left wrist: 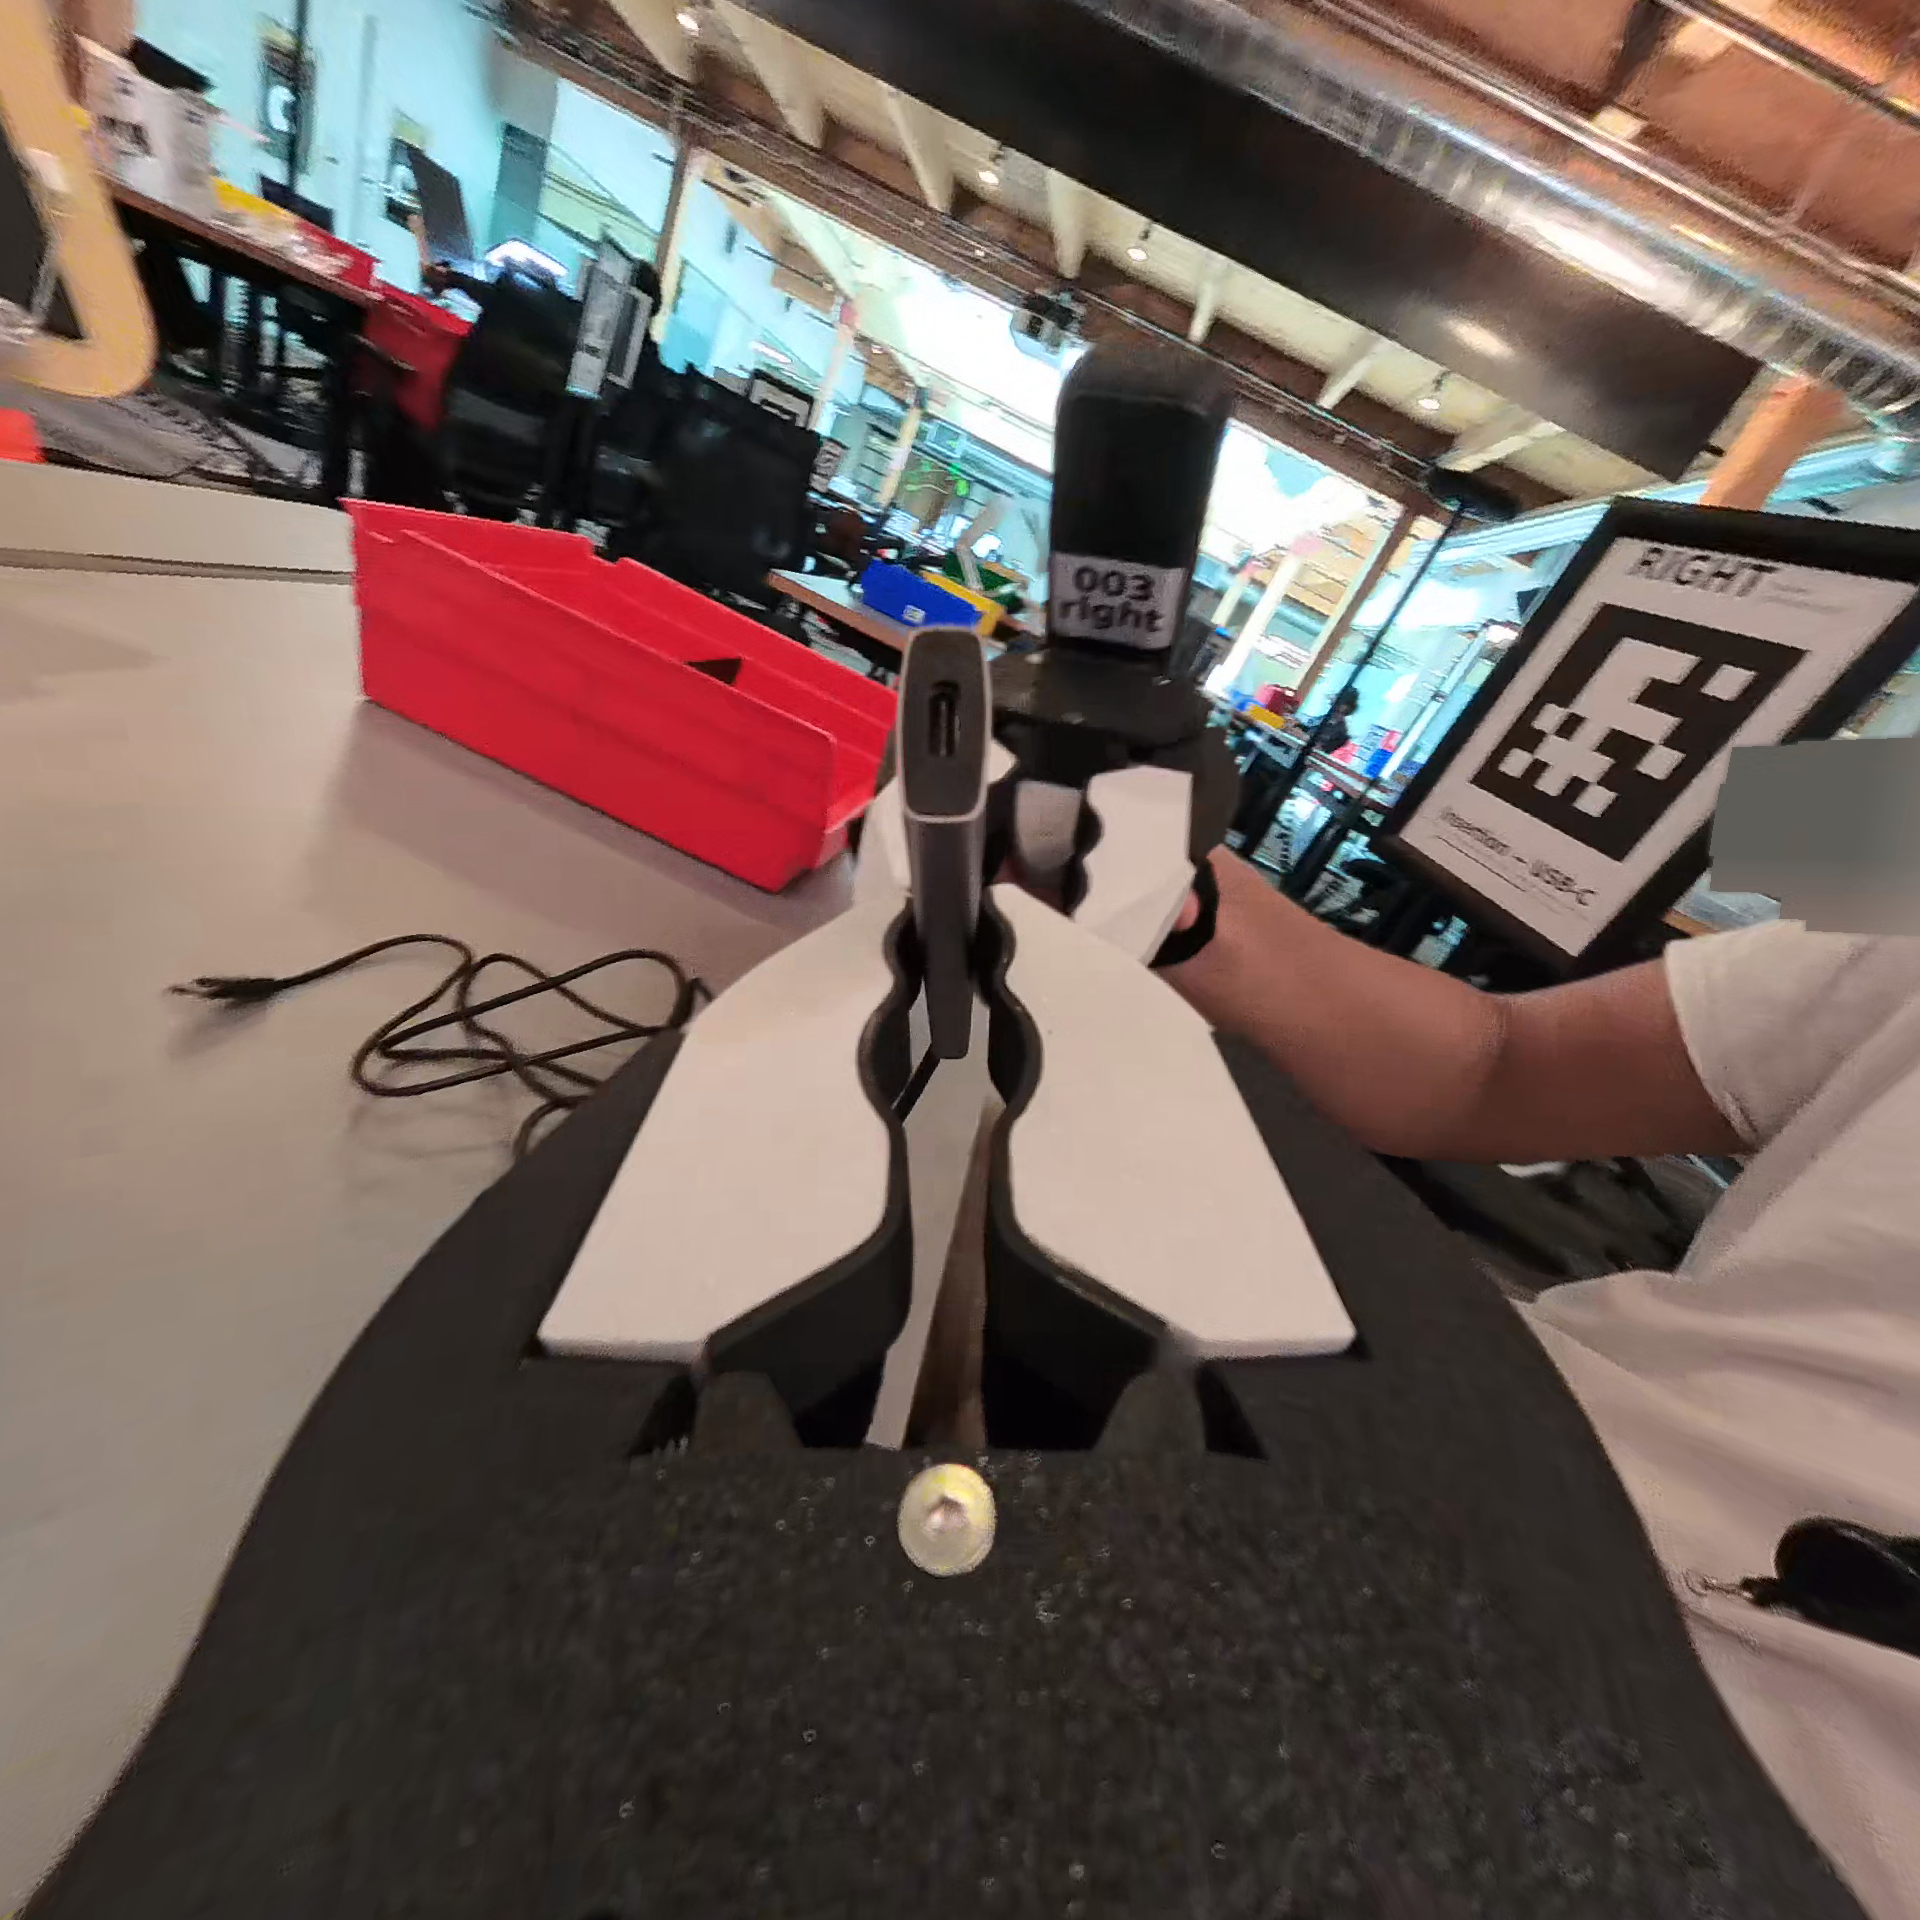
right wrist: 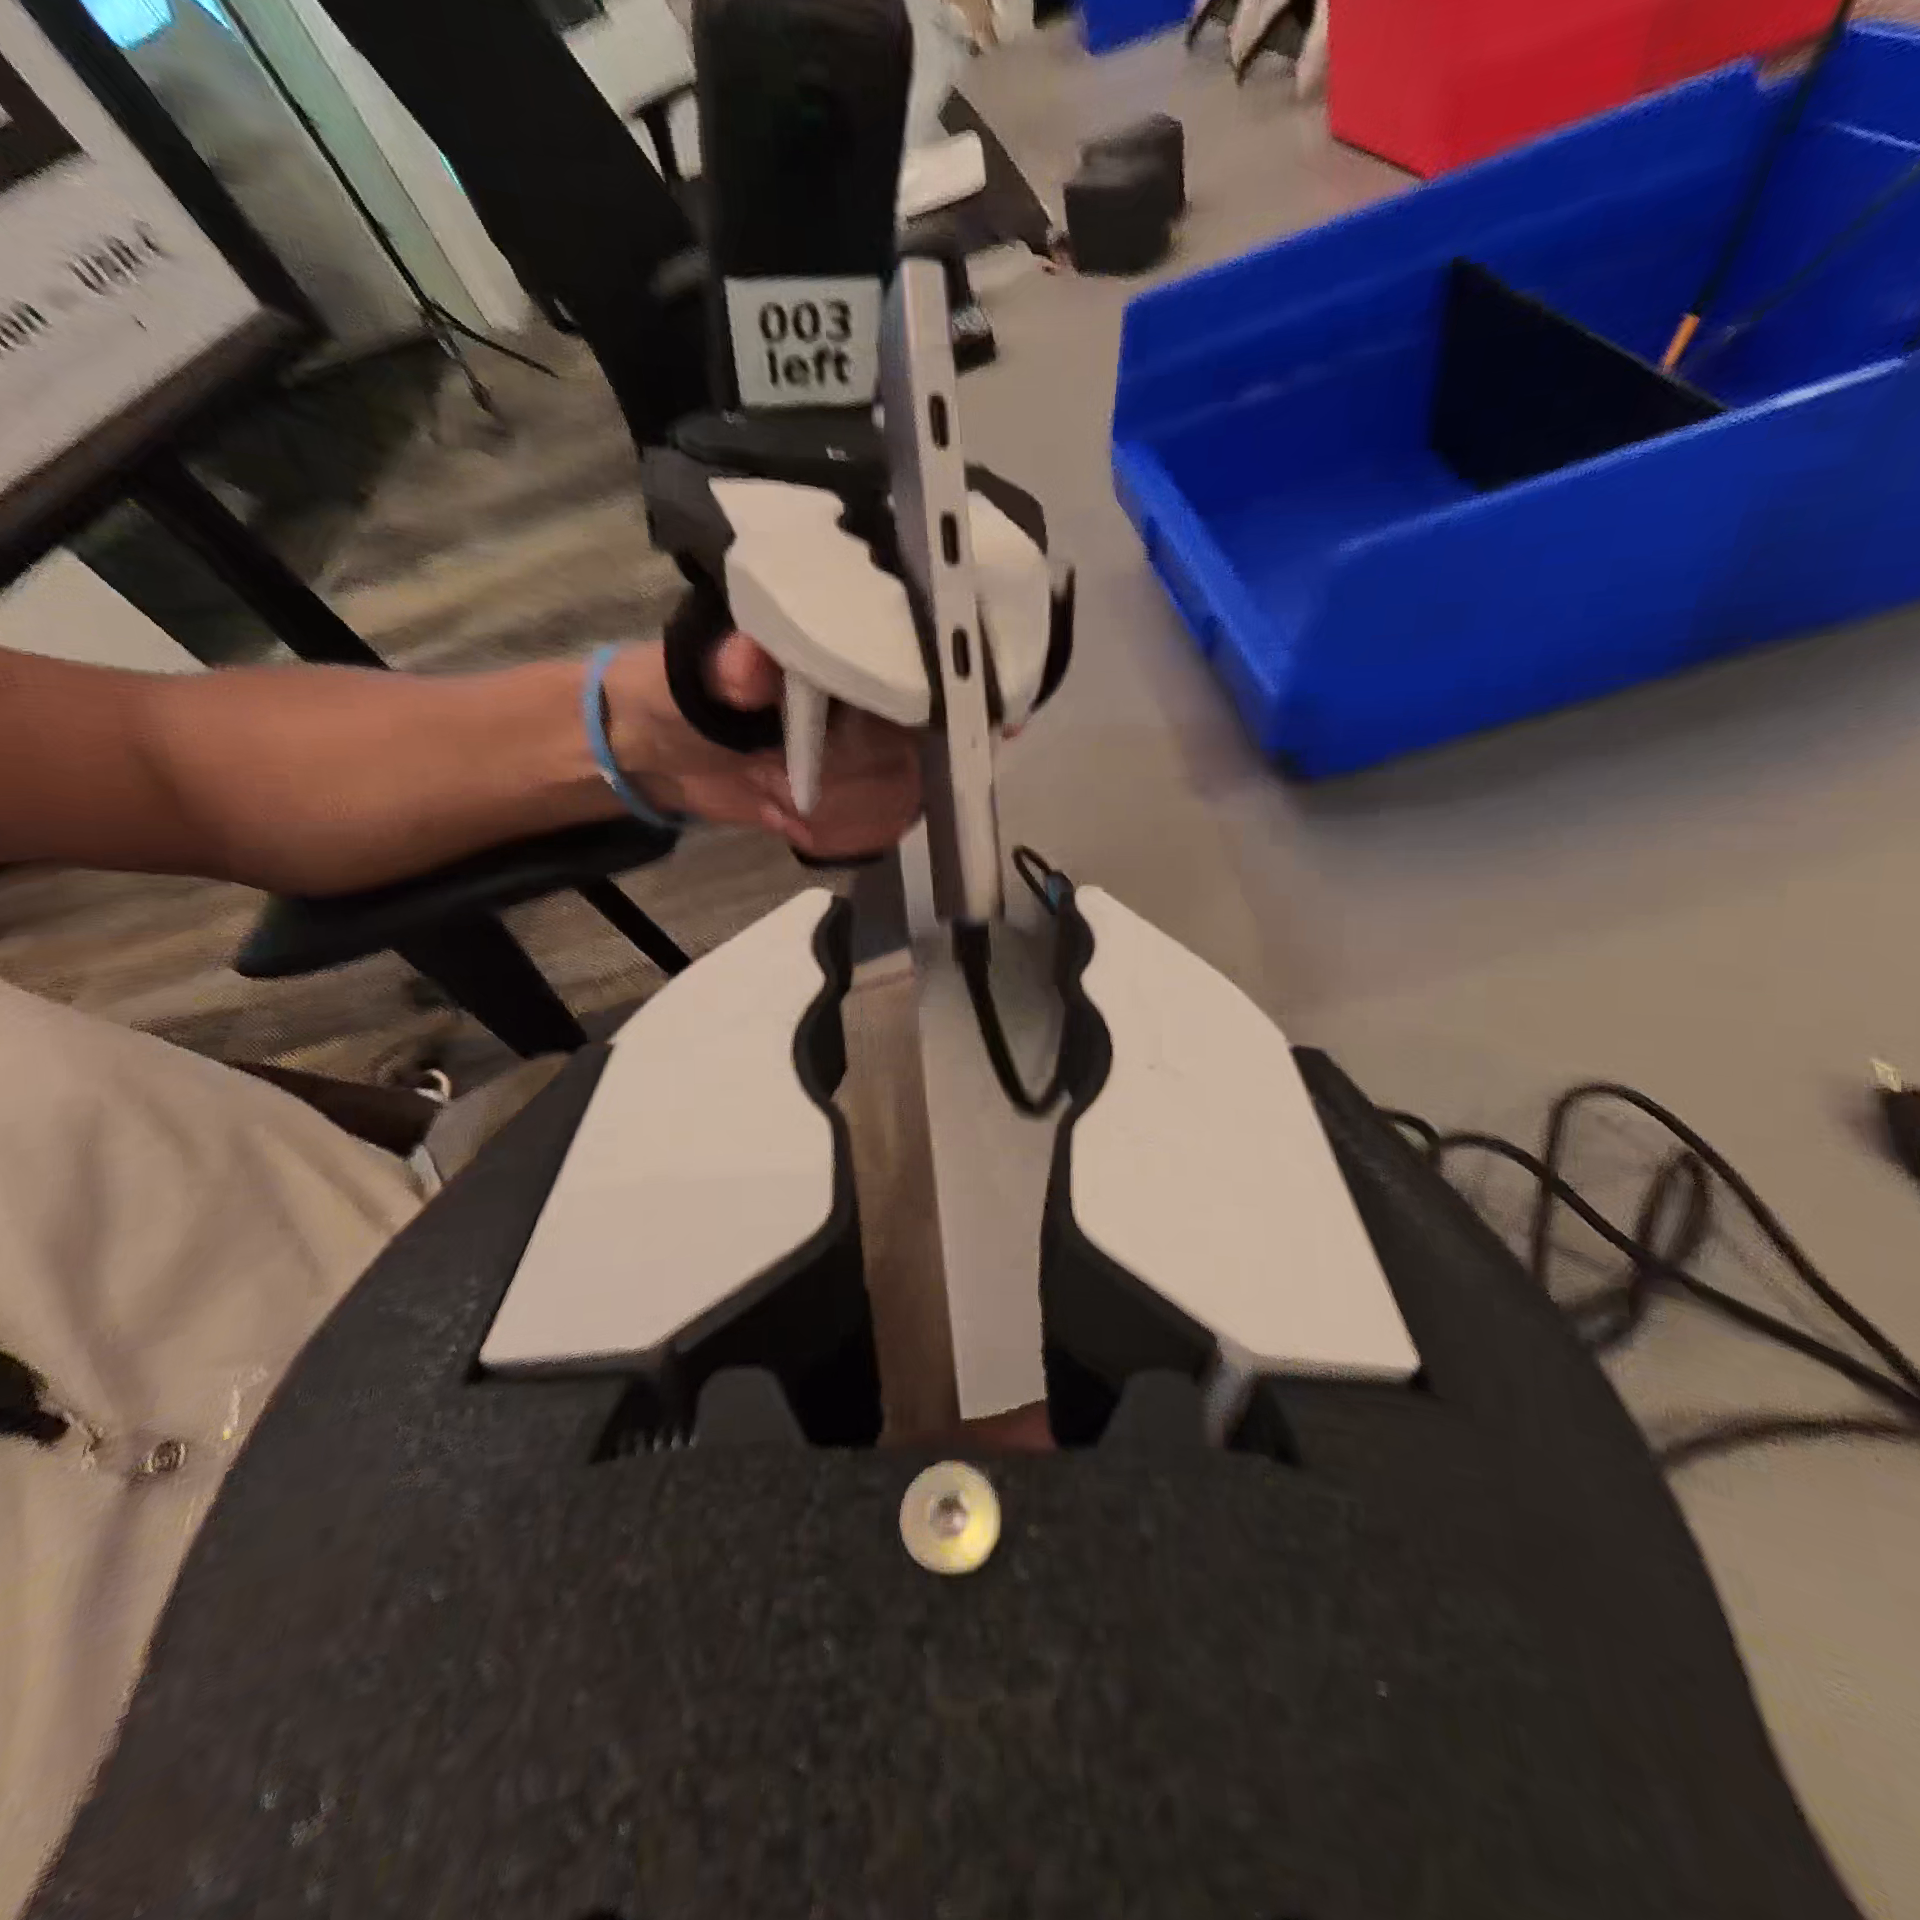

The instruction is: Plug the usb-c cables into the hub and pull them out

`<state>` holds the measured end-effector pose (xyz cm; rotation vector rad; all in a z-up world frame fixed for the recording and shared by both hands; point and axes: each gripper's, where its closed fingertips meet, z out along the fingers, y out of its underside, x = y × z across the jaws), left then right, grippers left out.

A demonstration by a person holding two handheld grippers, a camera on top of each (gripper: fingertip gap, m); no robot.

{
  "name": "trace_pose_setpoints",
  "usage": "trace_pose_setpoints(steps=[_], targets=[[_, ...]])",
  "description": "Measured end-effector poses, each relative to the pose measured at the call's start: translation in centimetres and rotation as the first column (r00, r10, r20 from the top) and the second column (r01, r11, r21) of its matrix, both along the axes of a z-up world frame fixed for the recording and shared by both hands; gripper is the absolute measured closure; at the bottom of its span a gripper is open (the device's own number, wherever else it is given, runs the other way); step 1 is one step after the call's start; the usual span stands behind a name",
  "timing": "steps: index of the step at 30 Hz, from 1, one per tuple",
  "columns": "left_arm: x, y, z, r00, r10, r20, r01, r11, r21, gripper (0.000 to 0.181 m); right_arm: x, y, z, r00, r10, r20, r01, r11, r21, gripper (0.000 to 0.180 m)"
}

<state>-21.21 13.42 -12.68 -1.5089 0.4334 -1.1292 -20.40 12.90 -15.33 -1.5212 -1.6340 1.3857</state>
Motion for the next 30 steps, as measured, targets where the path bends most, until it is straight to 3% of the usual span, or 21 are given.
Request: trace_pose_setpoints(steps=[3, 6, 8, 10, 12, 14, 17, 20, 22, 26, 30], targets=[[0.9, -0.5, 0.4, 1.000, -0.028, -0.001, 0.028, 0.999, 0.035, 0.172, -0.3, -0.6, 0.7, 0.998, 0.031, -0.058, -0.035, 0.997, -0.065, 0.169], [0.7, -0.4, 0.3, 1.000, 0.008, 0.004, -0.008, 1.000, 0.028, 0.163, 0.3, 0.0, 1.3, 0.998, -0.002, -0.061, 0.002, 1.000, 0.005, 0.171], [-0.3, 0.1, 0.3, 0.996, 0.089, -0.002, -0.089, 0.996, 0.027, 0.140, 1.5, 2.0, 4.1, 0.992, -0.068, -0.110, 0.075, 0.995, 0.063, 0.171], [-1.6, 0.5, 0.0, 0.988, 0.154, -0.002, -0.154, 0.988, 0.008, 0.139, 3.6, 5.1, 9.2, 0.962, -0.163, -0.219, 0.191, 0.975, 0.112, 0.171], [-2.8, 0.7, -0.2, 0.982, 0.188, 0.018, -0.188, 0.982, -0.024, 0.142, 6.7, 9.2, 15.0, 0.902, -0.284, -0.325, 0.354, 0.918, 0.181, 0.171], [-3.8, 1.1, -0.4, 0.974, 0.220, 0.046, -0.217, 0.974, -0.060, 0.145, 10.6, 13.7, 20.4, 0.818, -0.397, -0.417, 0.526, 0.810, 0.260, 0.171], [-4.5, 1.5, -0.6, 0.973, 0.213, 0.094, -0.203, 0.973, -0.106, 0.146, 15.4, 19.8, 24.3, 0.758, -0.490, -0.429, 0.649, 0.633, 0.422, 0.171], [-4.4, 2.1, -1.0, 0.974, 0.204, 0.099, -0.191, 0.973, -0.130, 0.148, 18.0, 26.9, 20.5, 0.759, -0.590, -0.277, 0.609, 0.491, 0.623, 0.171], [-3.9, 2.3, -1.1, 0.978, 0.187, 0.095, -0.173, 0.975, -0.139, 0.148, 19.1, 31.3, 15.6, 0.740, -0.650, -0.172, 0.559, 0.452, 0.696, 0.171], [-2.6, 1.9, -1.9, 0.987, 0.157, 0.023, -0.152, 0.978, -0.143, 0.148, 21.9, 37.0, 3.7, 0.679, -0.712, 0.177, 0.335, 0.515, 0.789, 0.171], [-2.4, 1.7, -2.0, 0.985, 0.171, -0.034, -0.174, 0.979, -0.110, 0.150, 23.3, 39.7, -2.4, 0.577, -0.717, 0.391, 0.201, 0.588, 0.783, 0.171]])
